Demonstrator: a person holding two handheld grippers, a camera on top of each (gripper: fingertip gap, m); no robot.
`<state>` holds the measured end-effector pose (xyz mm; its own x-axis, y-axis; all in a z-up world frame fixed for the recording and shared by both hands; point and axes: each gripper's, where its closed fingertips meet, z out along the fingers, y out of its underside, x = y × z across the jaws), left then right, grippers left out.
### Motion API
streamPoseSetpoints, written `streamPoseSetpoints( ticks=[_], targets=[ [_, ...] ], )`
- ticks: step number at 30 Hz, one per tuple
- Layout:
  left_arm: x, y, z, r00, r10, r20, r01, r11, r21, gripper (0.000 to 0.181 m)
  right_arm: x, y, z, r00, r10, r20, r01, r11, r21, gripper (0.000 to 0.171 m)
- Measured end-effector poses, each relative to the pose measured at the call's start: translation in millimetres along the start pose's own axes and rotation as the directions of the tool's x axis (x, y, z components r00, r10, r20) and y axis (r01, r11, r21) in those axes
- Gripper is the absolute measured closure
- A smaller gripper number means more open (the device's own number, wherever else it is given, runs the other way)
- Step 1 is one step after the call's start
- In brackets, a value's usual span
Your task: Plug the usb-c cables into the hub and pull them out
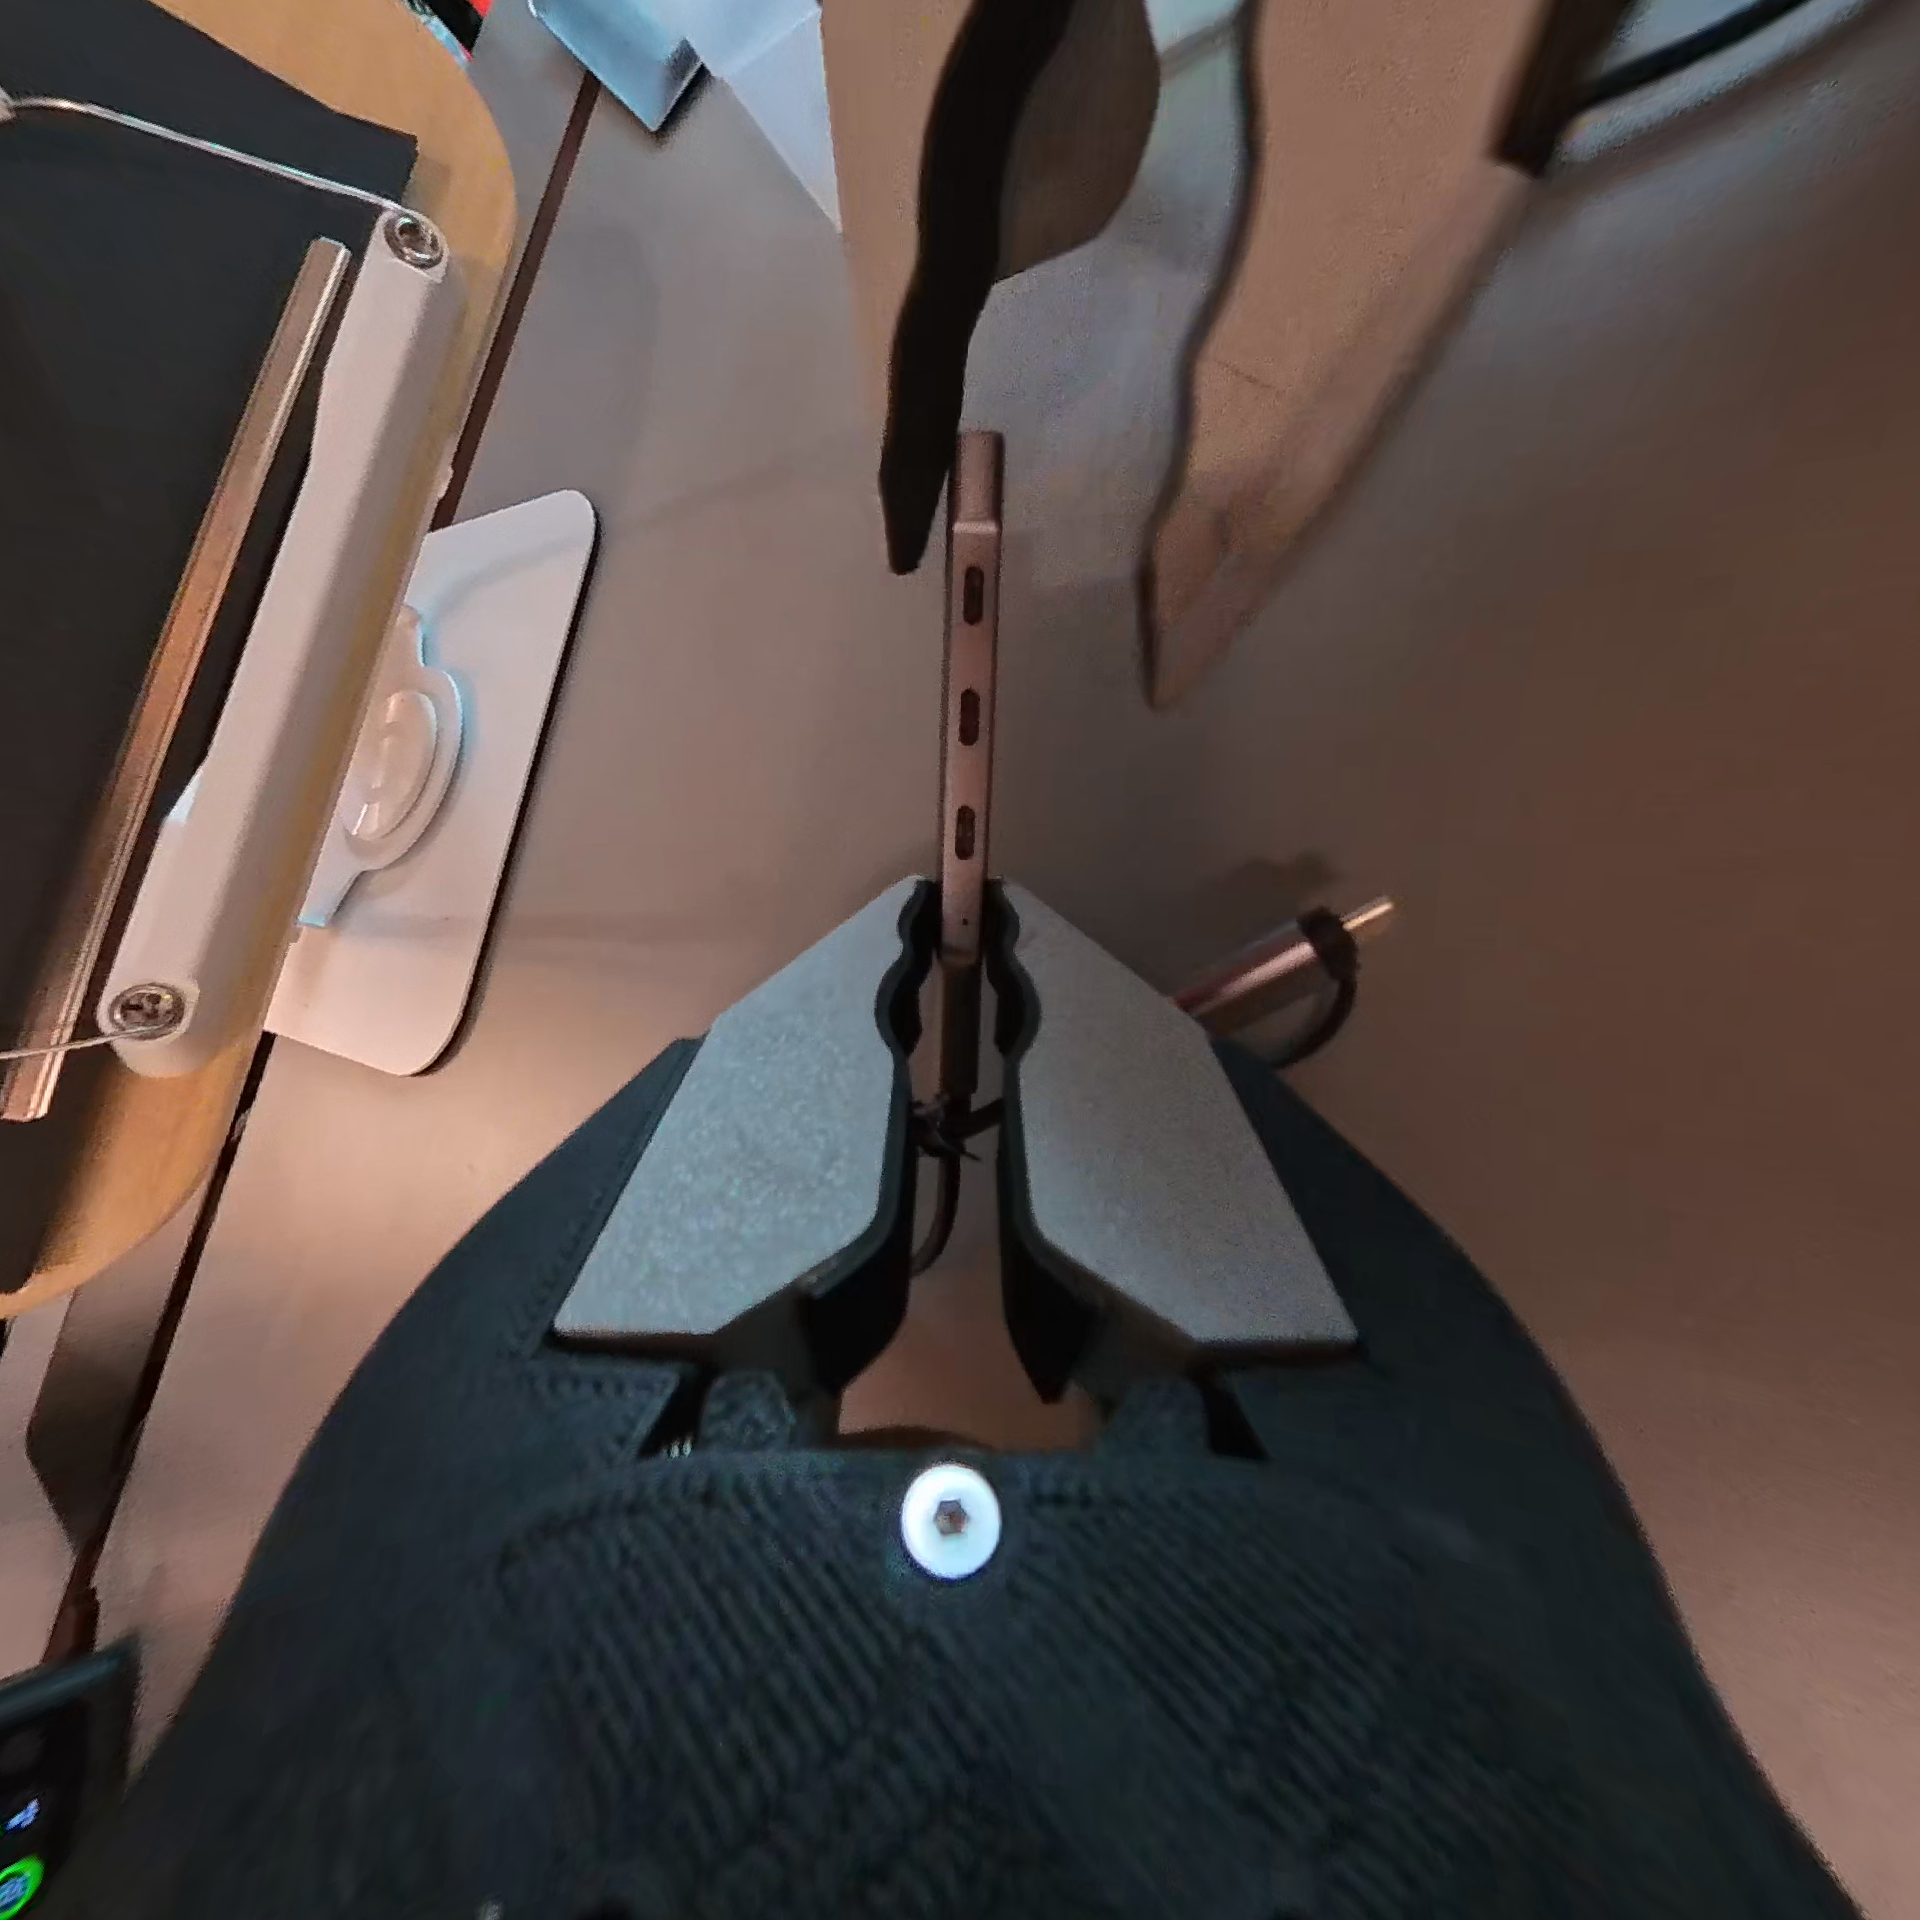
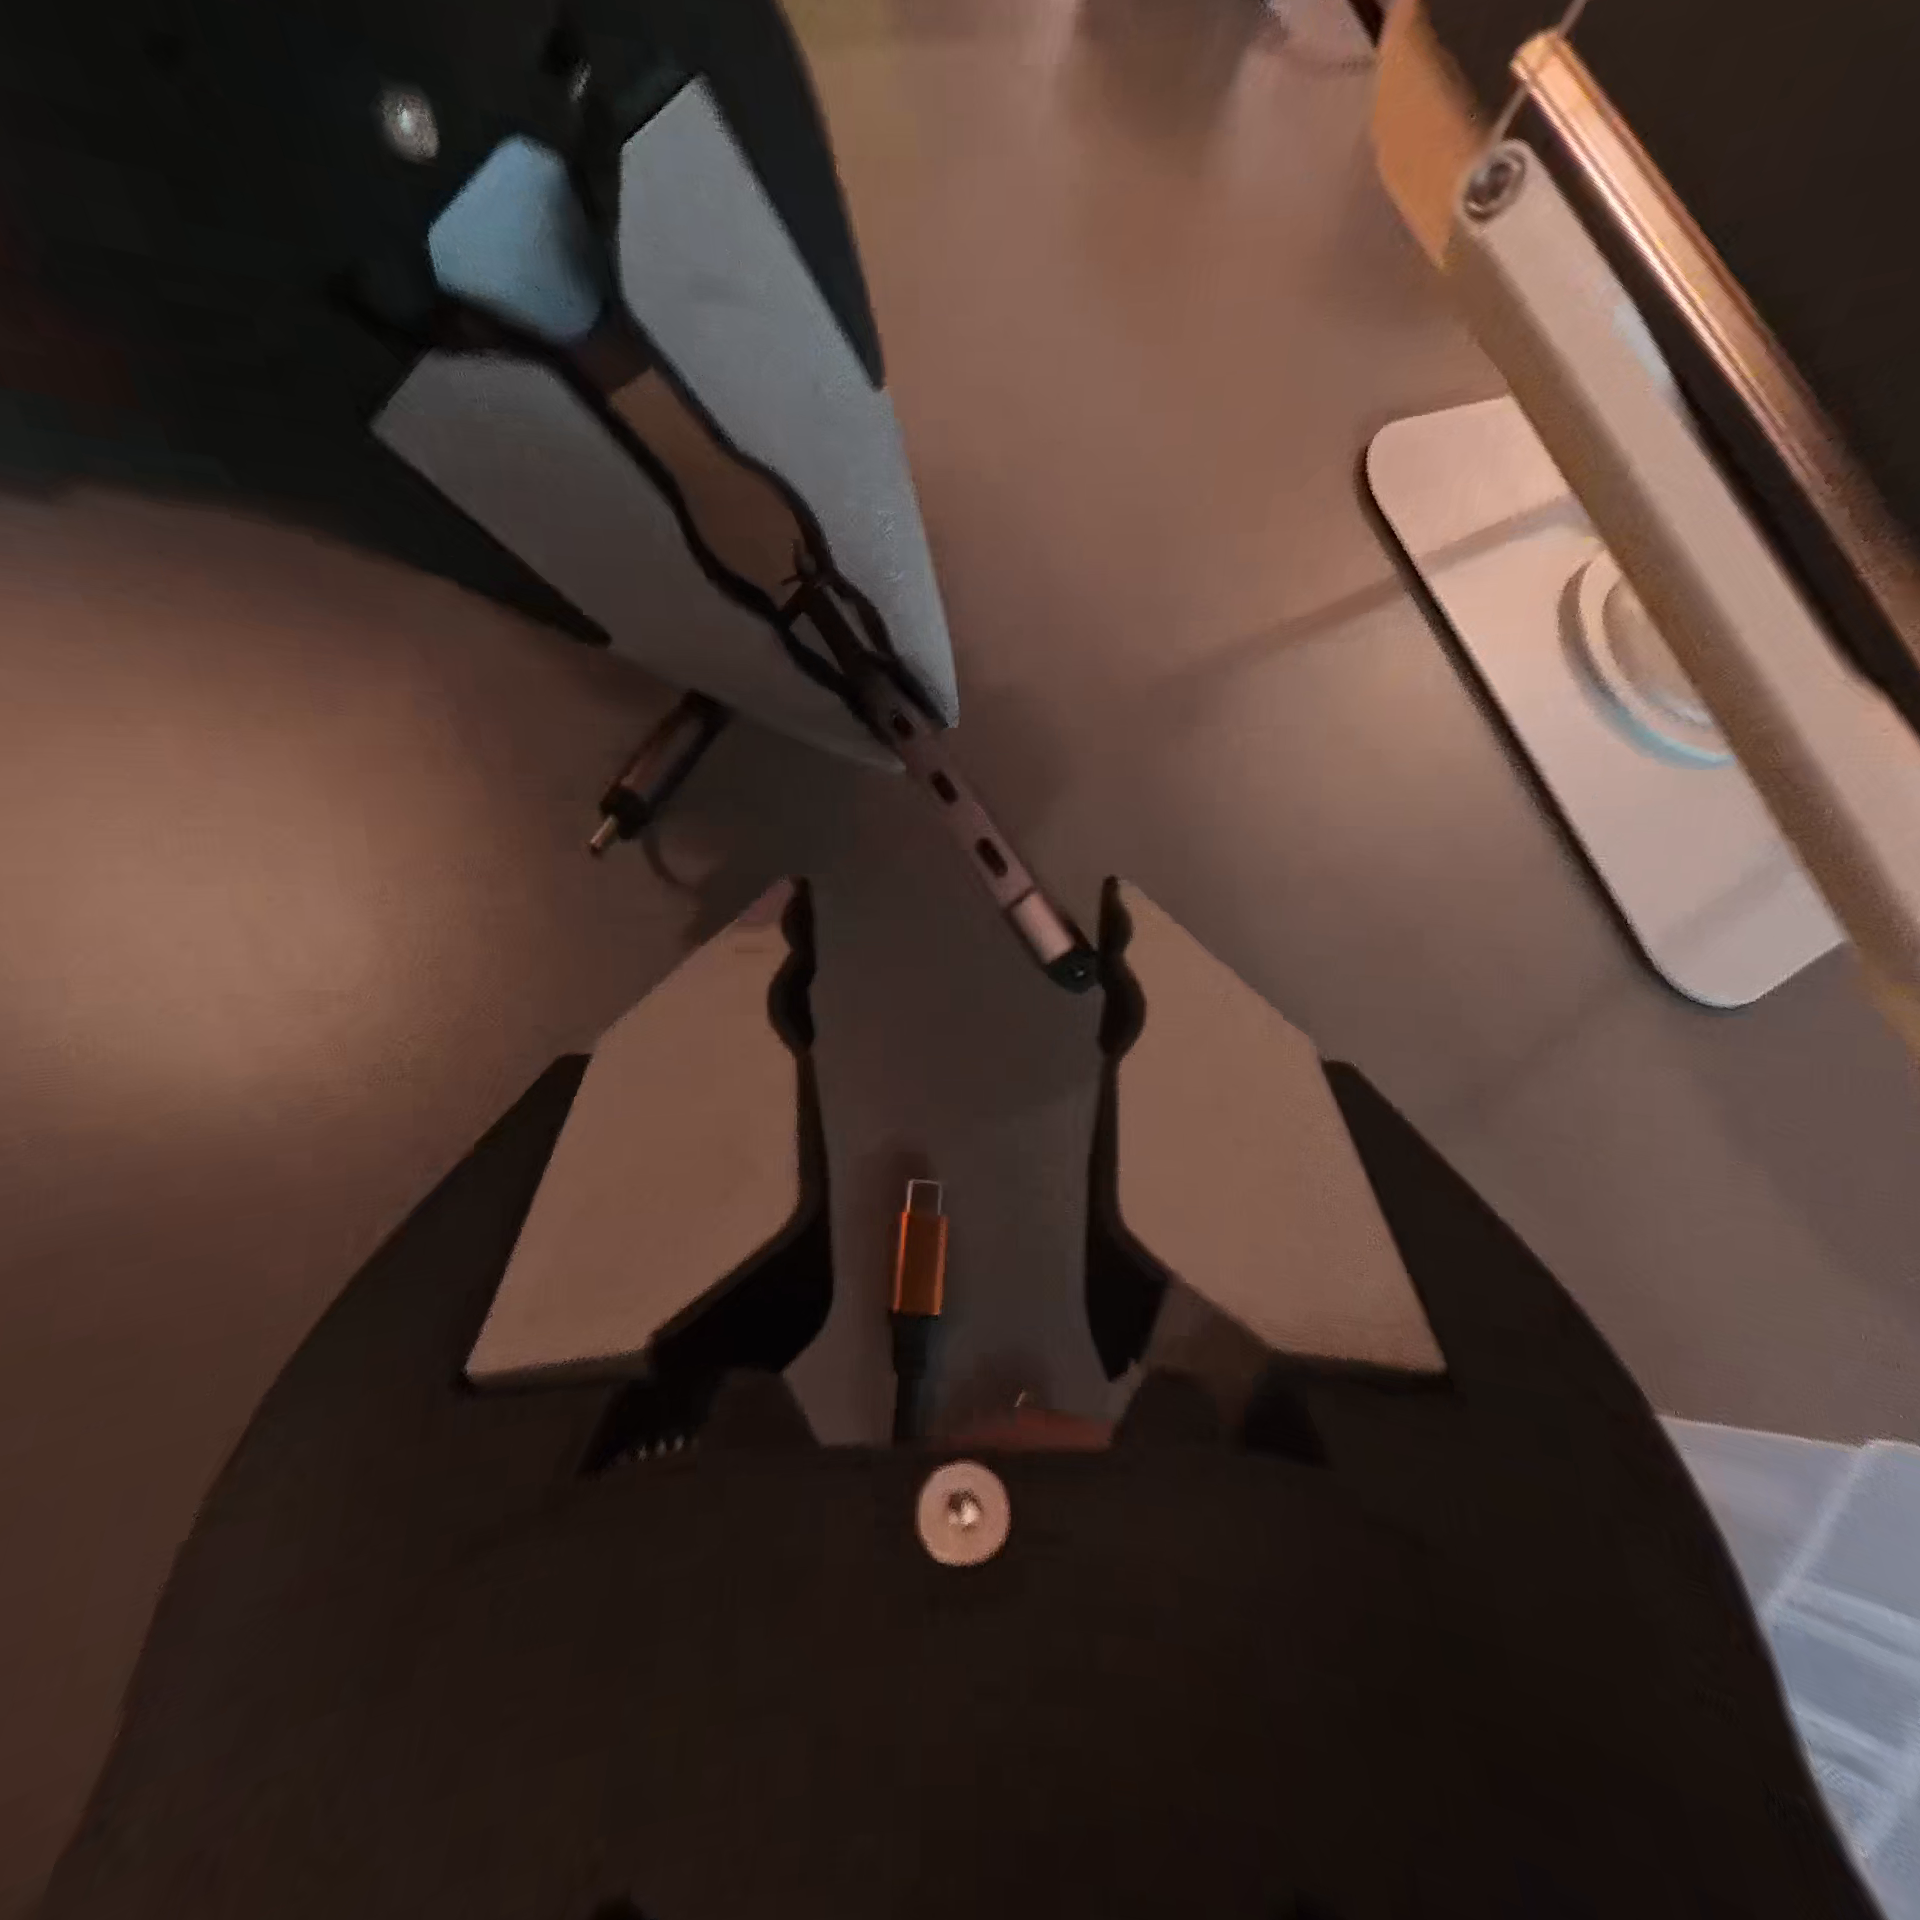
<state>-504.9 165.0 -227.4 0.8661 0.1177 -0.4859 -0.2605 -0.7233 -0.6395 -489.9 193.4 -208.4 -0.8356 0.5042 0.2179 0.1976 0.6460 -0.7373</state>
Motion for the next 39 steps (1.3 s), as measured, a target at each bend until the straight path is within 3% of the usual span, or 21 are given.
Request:
streamPoseSetpoints(
  ticks=[4, 6, 9, 12, 14, 18, 20, 21, 26, 32, 39],
  targets=[
    [2.8, -5.2, -3.5, 0.999, 0.046, 0.007, -0.046, 0.999, 0.003, 0.174, 1.0, 1.2, 11.4, 0.979, -0.168, -0.117, 0.163, 0.985, -0.058, 0.128],
    [4.4, -3.6, -5.5, 0.997, 0.077, 0.004, -0.076, 0.997, -0.015, 0.174, 2.4, -2.3, 8.6, 0.952, -0.26, -0.16, 0.256, 0.965, -0.045, 0.156],
    [6.5, -8.0, -12.1, 0.996, 0.093, -0.011, -0.092, 0.995, 0.039, 0.174, -4.3, -5.1, 3.7, 0.955, -0.273, -0.112, 0.274, 0.962, -0.005, 0.161],
    [2.9, -12.1, -22.2, 0.991, -0.093, -0.101, 0.104, 0.989, 0.107, 0.17, -11.9, -11.4, 2.3, 0.952, -0.296, -0.082, 0.301, 0.952, 0.059, 0.165],
    [-4.6, -8.5, -26.0, 0.982, -0.152, -0.112, 0.165, 0.98, 0.113, 0.164, -13.4, -16.2, -0.5, 0.952, -0.296, -0.082, 0.303, 0.948, 0.096, 0.166],
    [1.2, -0.5, -23.9, 0.989, -0.085, -0.121, 0.098, 0.99, 0.106, 0.151, -18.9, -25.4, -10.1, 0.953, -0.299, -0.052, 0.303, 0.934, 0.188, 0.166],
    [5.0, -5.0, -22.5, 0.994, -0.031, -0.108, 0.044, 0.992, 0.121, 0.155, -21.7, -25.6, -11.5, 0.949, -0.314, -0.039, 0.315, 0.927, 0.205, 0.166],
    [3.6, -7.9, -23.2, 0.996, -0.016, -0.09, 0.028, 0.991, 0.131, 0.168, -23.2, -25.4, -12.2, 0.948, -0.318, -0.029, 0.317, 0.924, 0.214, 0.166],
    [-8.0, -28.2, -40.3, 1.0, 0.02, -0.016, -0.016, 0.972, 0.233, 0.173, -11.4, -34.6, -25.4, 0.964, -0.259, -0.056, 0.264, 0.92, 0.289, 0.162],
    [-5.9, -38.5, -36.4, 0.987, 0.112, 0.112, -0.131, 0.976, 0.175, 0.174, 3.6, -23.1, -28.4, 0.959, -0.251, -0.133, 0.275, 0.937, 0.215, 0.156],
    [-2.1, -43.3, -35.5, 0.976, 0.159, 0.147, -0.179, 0.975, 0.131, 0.175, 8.0, -16.8, -28.2, 0.948, -0.273, -0.164, 0.302, 0.936, 0.183, 0.156]
  ],
)
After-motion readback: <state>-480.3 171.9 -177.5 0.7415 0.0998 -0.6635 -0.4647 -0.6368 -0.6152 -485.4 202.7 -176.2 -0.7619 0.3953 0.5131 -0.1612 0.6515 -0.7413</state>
